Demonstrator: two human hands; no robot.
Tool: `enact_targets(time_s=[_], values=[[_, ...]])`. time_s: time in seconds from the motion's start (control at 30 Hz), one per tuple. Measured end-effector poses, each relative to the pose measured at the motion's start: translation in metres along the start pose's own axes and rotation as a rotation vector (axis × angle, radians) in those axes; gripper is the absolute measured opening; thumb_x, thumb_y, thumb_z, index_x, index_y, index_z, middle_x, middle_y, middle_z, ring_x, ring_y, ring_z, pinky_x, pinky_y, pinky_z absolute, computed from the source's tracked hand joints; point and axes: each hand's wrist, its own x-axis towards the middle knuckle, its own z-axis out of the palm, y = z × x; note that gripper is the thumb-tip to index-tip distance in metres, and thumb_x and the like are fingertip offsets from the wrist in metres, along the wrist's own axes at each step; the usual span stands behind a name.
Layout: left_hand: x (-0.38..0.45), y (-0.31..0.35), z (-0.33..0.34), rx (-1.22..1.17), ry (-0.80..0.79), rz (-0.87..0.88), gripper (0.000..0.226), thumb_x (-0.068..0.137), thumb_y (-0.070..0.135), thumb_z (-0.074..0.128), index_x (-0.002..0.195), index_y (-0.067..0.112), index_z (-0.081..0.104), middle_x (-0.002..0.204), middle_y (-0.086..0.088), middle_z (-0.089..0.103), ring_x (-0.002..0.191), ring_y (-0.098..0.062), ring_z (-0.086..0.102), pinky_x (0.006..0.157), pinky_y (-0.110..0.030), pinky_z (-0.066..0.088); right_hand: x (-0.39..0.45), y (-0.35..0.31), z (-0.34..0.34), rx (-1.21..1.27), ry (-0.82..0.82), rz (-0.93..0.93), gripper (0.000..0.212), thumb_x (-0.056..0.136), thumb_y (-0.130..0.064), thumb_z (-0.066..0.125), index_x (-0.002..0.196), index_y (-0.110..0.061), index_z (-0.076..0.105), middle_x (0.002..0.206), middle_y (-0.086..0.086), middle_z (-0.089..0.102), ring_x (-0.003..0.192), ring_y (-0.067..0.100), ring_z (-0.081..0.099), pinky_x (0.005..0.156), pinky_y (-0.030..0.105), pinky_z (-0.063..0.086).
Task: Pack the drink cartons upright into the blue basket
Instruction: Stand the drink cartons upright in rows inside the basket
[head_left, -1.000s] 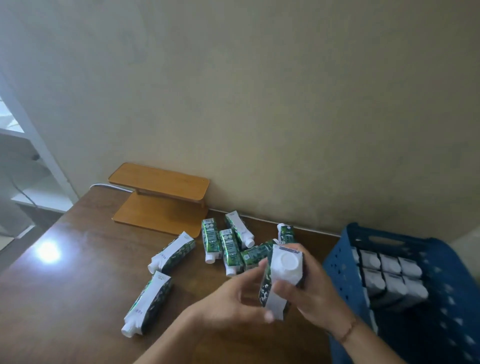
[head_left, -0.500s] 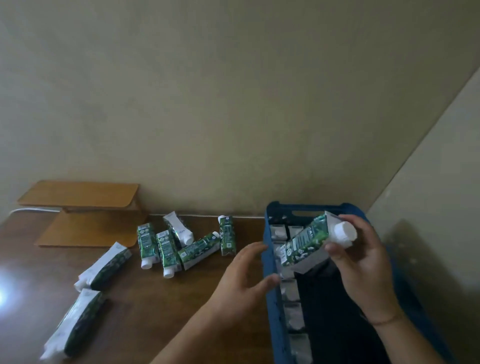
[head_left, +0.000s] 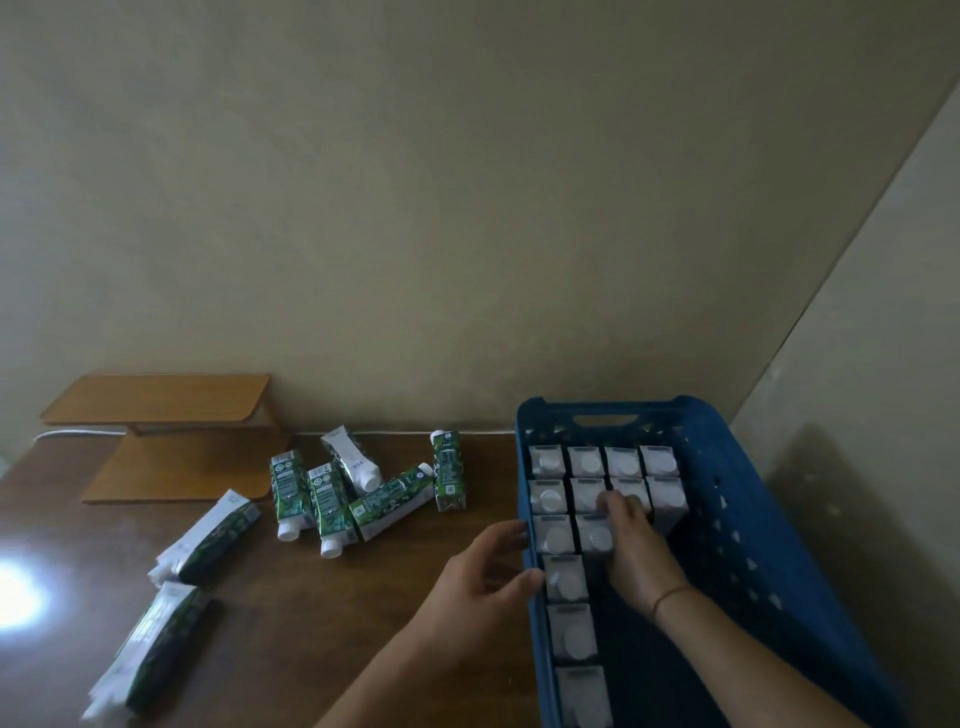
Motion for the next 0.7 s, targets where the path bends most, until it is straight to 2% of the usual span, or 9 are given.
enact_targets(time_s=[0.1, 0.17, 0.23, 0.33, 0.43, 0.53, 0.63, 0.7], values=[[-0.001, -0.016, -0.012, 0.136, 0.069, -0.005, 0.042, 0.094, 0.04, 0.063, 0.134, 0.033, 0.055, 0.127, 0.019, 0.062, 0.117, 0.0, 0.06, 0.101, -0.029, 0.052, 0.001, 0.0, 0.002, -0.039, 0.026, 0.004, 0.054, 0.074, 0.014, 0.056, 0.105, -0.025, 0.033, 0.109, 0.005, 0.041, 0.076, 0.024, 0.055, 0.067, 0.046, 0.054], [-0.006, -0.039, -0.033, 0.247, 0.23, -0.019, 0.04, 0.093, 0.039, 0.065, 0.131, 0.032, 0.056, 0.132, 0.019, 0.056, 0.125, -0.003, 0.053, 0.104, -0.025, 0.046, 0.0, -0.001, 0.002, -0.132, 0.027, 0.001, 0.05, 0.076, 0.01, 0.057, 0.108, -0.022, 0.037, 0.112, 0.006, 0.043, 0.071, 0.025, 0.058, 0.061, 0.045, 0.054], [-0.018, -0.067, -0.065, 0.417, 0.434, -0.089, 0.044, 0.088, 0.033, 0.072, 0.13, 0.029, 0.058, 0.137, 0.012, 0.052, 0.128, -0.01, 0.048, 0.102, -0.027, 0.044, -0.003, -0.006, -0.003, -0.255, 0.033, -0.011, 0.045, 0.078, 0.001, 0.06, 0.112, -0.021, 0.041, 0.116, 0.004, 0.042, 0.07, 0.022, 0.057, 0.057, 0.04, 0.053], [-0.048, -0.109, -0.124, 0.724, 0.689, -0.364, 0.06, 0.082, 0.034, 0.077, 0.137, 0.024, 0.053, 0.148, -0.003, 0.046, 0.133, -0.029, 0.043, 0.104, -0.044, 0.045, -0.009, -0.017, -0.017, -0.352, 0.112, -0.08, 0.044, 0.074, -0.014, 0.068, 0.11, -0.026, 0.047, 0.123, -0.002, 0.035, 0.09, 0.016, 0.053, 0.057, 0.029, 0.053], [-0.087, -0.142, -0.177, 0.808, 0.836, -0.596, 0.075, 0.08, 0.038, 0.076, 0.145, 0.019, 0.043, 0.155, -0.014, 0.036, 0.137, -0.039, 0.037, 0.107, -0.051, 0.039, -0.007, -0.037, -0.026, -0.26, 0.117, -0.147, 0.046, 0.068, -0.007, 0.069, 0.106, -0.027, 0.052, 0.13, -0.003, 0.032, 0.116, 0.02, 0.041, 0.072, 0.027, 0.05], [-0.12, -0.176, -0.213, 0.772, 0.855, -0.757, 0.085, 0.078, 0.039, 0.077, 0.148, 0.013, 0.034, 0.155, -0.018, 0.034, 0.139, -0.041, 0.034, 0.112, -0.052, 0.033, -0.002, -0.072, -0.023, -0.13, 0.22, -0.234, 0.042, 0.065, 0.008, 0.066, 0.092, -0.023, 0.057, 0.12, -0.001, 0.044, 0.117, 0.022, 0.041, 0.081, 0.028, 0.043], [-0.136, -0.198, -0.23, 0.736, 0.761, -0.833, 0.078, 0.078, 0.041, 0.075, 0.141, 0.013, 0.04, 0.136, -0.016, 0.053, 0.123, -0.038, 0.051, 0.097, -0.048, 0.049, 0.001, -0.109, -0.017, -0.129, 0.293, -0.331, 0.045, 0.061, 0.02, 0.062, 0.086, -0.017, 0.061, 0.115, 0.002, 0.051, 0.113, 0.022, 0.045, 0.076, 0.029, 0.046], [-0.139, -0.2, -0.235, 0.711, 0.743, -0.797, 0.069, 0.076, 0.039, 0.077, 0.133, 0.012, 0.049, 0.123, -0.015, 0.061, 0.114, -0.037, 0.057, 0.088, -0.043, 0.053, 0.002, -0.127, -0.017, -0.214, 0.339, -0.4, 0.043, 0.059, 0.02, 0.064, 0.085, -0.014, 0.066, 0.114, 0.007, 0.056, 0.112, 0.025, 0.044, 0.077, 0.037, 0.051]])
